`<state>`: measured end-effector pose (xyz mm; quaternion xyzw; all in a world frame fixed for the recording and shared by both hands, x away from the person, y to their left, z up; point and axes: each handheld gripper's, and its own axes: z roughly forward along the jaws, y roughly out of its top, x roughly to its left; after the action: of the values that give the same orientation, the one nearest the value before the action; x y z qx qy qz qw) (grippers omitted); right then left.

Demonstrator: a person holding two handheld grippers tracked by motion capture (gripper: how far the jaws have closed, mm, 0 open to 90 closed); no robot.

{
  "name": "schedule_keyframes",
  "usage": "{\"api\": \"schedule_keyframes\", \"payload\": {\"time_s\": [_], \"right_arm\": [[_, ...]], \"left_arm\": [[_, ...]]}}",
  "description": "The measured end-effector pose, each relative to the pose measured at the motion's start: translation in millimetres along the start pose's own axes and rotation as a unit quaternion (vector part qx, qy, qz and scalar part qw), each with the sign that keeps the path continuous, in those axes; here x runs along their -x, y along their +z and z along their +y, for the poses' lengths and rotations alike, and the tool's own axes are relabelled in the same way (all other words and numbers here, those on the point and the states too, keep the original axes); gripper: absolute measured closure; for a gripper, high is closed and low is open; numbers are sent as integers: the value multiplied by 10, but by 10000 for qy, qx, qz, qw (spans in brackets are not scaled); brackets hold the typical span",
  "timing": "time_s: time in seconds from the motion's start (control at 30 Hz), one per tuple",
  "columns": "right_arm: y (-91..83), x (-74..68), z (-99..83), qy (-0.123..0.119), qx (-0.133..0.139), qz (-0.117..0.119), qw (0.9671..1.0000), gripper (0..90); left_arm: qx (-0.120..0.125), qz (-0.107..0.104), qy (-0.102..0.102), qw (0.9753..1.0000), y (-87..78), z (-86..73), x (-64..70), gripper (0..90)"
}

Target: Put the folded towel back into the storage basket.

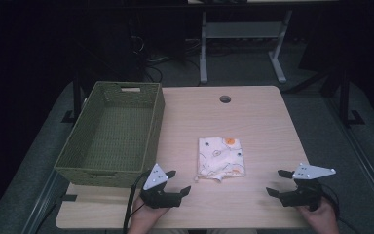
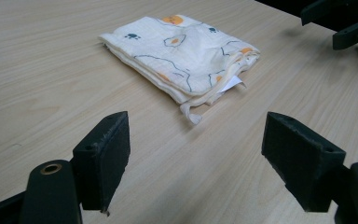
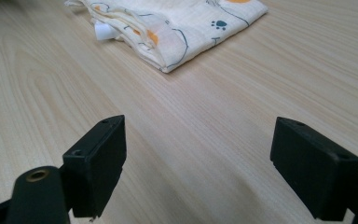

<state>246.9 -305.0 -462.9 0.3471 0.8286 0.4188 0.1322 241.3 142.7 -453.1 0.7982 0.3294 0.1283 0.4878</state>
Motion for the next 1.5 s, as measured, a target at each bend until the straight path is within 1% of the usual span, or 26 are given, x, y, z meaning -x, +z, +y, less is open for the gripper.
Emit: {"api": "schedule_keyframes", "payload": {"time_s": [0.2,0.37,0.43,0.53,0.67,0.73,0.83,0.97,1.0,1.07,1.23,1.3,1.33,1.37,1.5], "right_arm": [[-4,-12,-8,7,9,64,10000,180],[-13,-6,-9,15,40,54,10000,180],[-11,0,-6,17,55,56,10000,180],[0,9,-7,43,34,59,10000,180],[9,13,-8,37,46,71,10000,180],[18,15,-6,25,24,66,10000,180],[32,15,-3,30,18,80,10000,180],[33,23,-5,46,20,81,10000,180],[32,23,-5,47,26,77,10000,180],[27,24,-7,45,30,80,10000,180],[22,20,-6,58,66,81,9999,180],[17,18,-5,59,67,79,9999,180],[13,14,-3,87,69,90,9999,180],[13,15,-3,80,78,92,9999,180],[11,12,1,56,77,92,9999,180]], "left_arm": [[26,2,-41,10000,1,3,-33,236],[69,-17,-116,9999,-10,7,-53,237],[86,-6,-101,9999,-14,19,-52,237],[120,-21,-48,9999,-24,55,-39,237],[200,-136,-102,9997,-11,128,-6,240],[154,-134,-19,9998,8,171,25,241],[162,-186,1,9997,41,227,54,243],[170,-264,-8,9995,99,291,71,245],[143,-305,46,9994,151,340,90,245],[145,-358,98,9992,198,393,114,245],[153,-441,134,9988,313,518,145,245],[131,-438,174,9988,357,558,143,246],[110,-453,166,9988,380,575,138,247],[99,-461,131,9988,405,590,134,249],[32,-483,111,9988,508,658,110,250]]}}
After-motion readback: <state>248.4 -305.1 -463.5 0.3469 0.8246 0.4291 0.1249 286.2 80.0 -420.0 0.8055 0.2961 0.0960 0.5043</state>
